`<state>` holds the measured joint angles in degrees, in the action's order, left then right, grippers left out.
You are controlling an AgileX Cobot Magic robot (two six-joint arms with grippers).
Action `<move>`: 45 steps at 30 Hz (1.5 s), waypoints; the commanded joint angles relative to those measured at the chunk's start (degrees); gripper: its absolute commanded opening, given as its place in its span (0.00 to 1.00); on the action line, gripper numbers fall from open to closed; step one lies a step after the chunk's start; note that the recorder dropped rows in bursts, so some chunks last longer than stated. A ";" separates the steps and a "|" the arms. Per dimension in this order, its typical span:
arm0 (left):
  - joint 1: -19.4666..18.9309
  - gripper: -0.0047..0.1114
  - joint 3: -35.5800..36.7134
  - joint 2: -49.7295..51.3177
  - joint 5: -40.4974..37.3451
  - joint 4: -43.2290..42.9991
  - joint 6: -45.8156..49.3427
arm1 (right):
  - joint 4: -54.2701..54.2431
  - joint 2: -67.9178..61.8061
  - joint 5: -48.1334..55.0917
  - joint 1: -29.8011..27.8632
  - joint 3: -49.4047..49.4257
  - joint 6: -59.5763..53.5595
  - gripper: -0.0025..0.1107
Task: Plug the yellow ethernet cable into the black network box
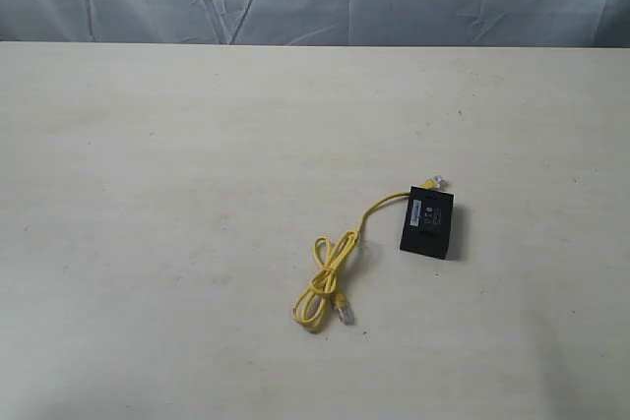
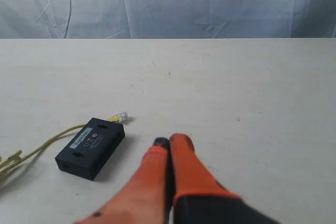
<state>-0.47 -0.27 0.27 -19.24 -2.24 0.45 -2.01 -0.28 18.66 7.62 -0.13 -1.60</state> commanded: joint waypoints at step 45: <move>0.02 0.04 -9.73 3.93 10.24 7.51 -0.45 | 0.05 0.28 -0.82 0.00 0.13 -0.04 0.02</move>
<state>-0.47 -9.33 2.90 -7.81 3.74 0.00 -2.01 -0.28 18.66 7.62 -0.13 -1.60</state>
